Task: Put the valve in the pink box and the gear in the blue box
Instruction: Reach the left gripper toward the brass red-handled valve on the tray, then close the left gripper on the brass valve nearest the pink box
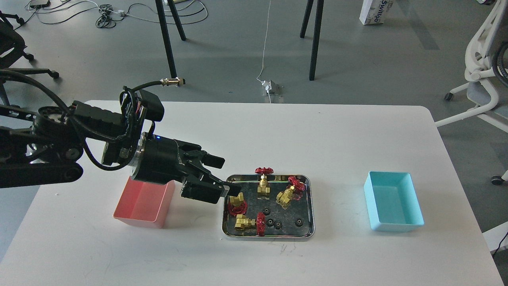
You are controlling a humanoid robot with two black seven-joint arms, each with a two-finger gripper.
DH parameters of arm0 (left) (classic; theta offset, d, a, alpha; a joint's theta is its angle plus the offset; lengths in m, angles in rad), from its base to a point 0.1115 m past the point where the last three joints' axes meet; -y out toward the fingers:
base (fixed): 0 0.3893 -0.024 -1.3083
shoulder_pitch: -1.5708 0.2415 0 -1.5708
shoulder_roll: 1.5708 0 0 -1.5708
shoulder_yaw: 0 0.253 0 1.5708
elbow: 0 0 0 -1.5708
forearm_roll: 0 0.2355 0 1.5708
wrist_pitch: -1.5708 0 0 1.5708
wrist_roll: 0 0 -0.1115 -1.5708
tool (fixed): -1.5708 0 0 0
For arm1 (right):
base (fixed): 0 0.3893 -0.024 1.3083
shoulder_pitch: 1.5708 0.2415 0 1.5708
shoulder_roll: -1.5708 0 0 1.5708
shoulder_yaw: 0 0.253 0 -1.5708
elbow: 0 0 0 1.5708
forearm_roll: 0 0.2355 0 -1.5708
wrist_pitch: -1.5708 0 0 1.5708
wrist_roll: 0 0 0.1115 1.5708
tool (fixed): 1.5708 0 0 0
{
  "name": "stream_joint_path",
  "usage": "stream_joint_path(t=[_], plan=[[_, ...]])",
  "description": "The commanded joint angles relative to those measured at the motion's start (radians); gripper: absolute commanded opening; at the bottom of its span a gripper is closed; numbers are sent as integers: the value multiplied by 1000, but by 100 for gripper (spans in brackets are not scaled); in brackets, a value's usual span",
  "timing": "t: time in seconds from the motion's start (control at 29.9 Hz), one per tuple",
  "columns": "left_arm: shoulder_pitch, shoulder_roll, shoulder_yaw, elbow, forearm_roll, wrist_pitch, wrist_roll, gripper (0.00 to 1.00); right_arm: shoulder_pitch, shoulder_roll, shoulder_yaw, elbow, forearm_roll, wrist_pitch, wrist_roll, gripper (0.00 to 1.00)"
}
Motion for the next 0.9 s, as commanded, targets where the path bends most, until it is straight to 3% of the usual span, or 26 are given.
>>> stream_joint_path(t=[0.0,0.13,0.37,0.57,0.87], plan=[[4,-163,71,114,1,27,0,99,0,10,-2,-3,-1,-1,0,100],[42,-281,106,256,1,29,0,99,-32,9,0,-15,-1,-1,0,100],[116,-326,105,342,0,32,0,99,-54,-4,-2,-20,0,4,-2,100],[231,-350,100,458,0,125,0,99,-63,-2,-2,-21,0,4,-2,100],[266,-362,98,484,0,130,0,99,-80,-1,-2,-18,0,9,0,100]])
